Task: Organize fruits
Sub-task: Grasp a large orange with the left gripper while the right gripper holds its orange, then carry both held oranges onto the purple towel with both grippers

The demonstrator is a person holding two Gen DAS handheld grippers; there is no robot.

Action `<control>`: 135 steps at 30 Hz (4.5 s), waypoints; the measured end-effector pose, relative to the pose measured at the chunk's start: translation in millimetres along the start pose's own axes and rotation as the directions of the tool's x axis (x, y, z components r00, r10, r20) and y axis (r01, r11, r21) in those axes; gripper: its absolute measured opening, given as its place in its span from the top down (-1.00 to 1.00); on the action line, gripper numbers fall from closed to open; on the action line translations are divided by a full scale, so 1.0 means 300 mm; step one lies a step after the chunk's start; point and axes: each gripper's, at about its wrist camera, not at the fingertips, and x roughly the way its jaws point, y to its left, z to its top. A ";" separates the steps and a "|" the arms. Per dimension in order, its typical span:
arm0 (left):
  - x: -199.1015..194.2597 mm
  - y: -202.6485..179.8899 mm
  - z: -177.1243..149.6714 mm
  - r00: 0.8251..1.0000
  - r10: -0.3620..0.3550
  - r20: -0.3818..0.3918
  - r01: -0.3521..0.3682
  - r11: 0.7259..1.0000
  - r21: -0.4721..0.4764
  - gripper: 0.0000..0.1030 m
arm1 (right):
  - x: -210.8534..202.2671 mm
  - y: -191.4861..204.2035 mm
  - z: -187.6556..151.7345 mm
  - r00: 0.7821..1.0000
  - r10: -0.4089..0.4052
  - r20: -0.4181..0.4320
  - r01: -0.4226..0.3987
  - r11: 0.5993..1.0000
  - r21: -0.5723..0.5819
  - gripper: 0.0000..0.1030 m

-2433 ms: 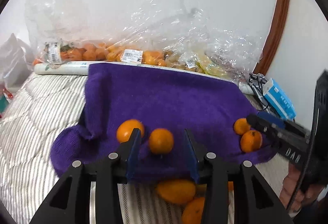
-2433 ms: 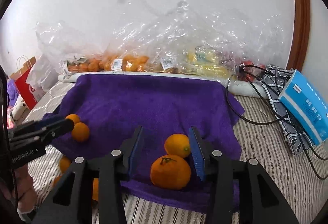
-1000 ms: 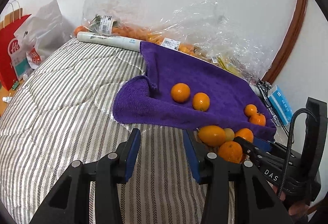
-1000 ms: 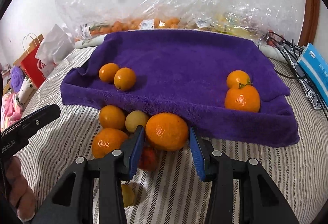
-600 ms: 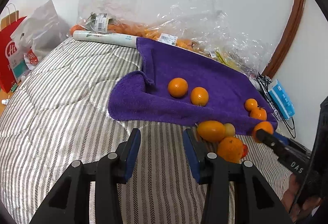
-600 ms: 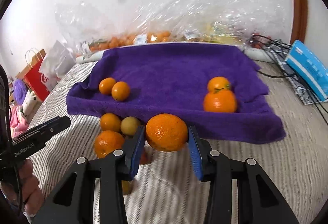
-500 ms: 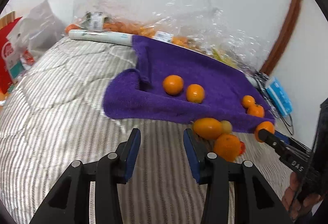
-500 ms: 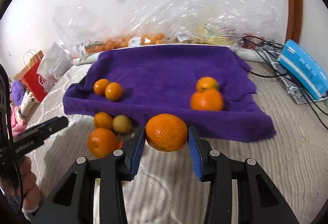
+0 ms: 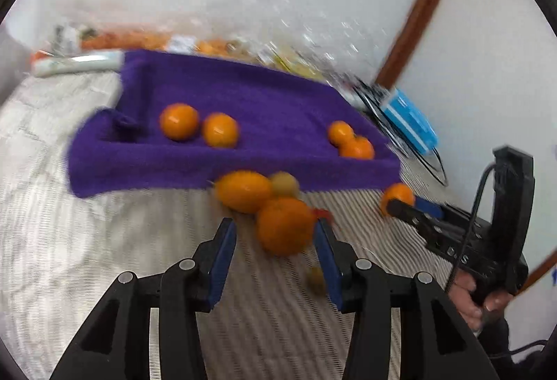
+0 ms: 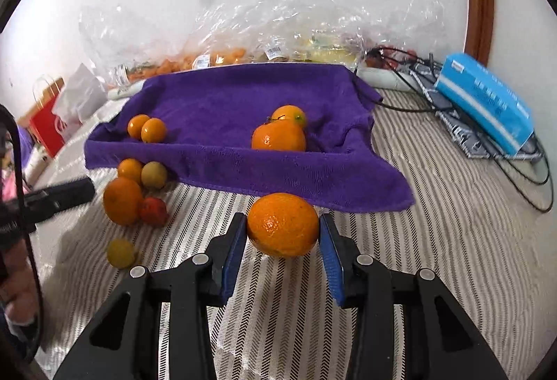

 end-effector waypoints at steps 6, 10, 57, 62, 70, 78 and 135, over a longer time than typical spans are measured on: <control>0.075 -0.053 -0.005 0.998 0.052 -0.045 -0.051 0.998 0.031 0.14 | -0.005 -0.022 -0.004 0.999 0.037 -0.001 -0.037 0.999 0.014 0.19; 0.098 -0.050 -0.001 0.996 0.077 -0.055 -0.076 0.997 0.010 0.14 | -0.001 -0.040 -0.004 1.000 0.031 -0.005 -0.031 0.999 0.039 0.19; 0.098 -0.037 -0.004 0.994 0.094 -0.046 -0.095 0.995 -0.019 0.33 | 0.011 -0.035 -0.007 0.999 0.048 -0.013 -0.047 0.998 0.042 0.19; 0.093 -0.046 -0.004 0.993 0.109 -0.034 -0.109 0.994 -0.002 0.35 | 0.013 -0.035 -0.007 0.999 0.048 -0.016 -0.047 0.998 0.045 0.19; 0.045 -0.023 0.005 0.997 0.072 0.032 -0.070 0.996 -0.047 0.36 | 0.012 -0.035 -0.008 0.999 0.050 -0.009 -0.050 0.998 0.044 0.19; 0.022 -0.015 0.003 0.996 0.070 0.055 -0.067 0.996 -0.063 0.36 | -0.016 -0.018 -0.013 0.999 0.040 0.028 -0.041 0.999 0.033 0.19; 0.093 0.172 0.327 0.970 0.189 0.154 -0.168 0.976 -0.138 0.36 | 0.189 -0.006 0.371 0.995 0.028 0.092 -0.037 0.995 0.093 0.19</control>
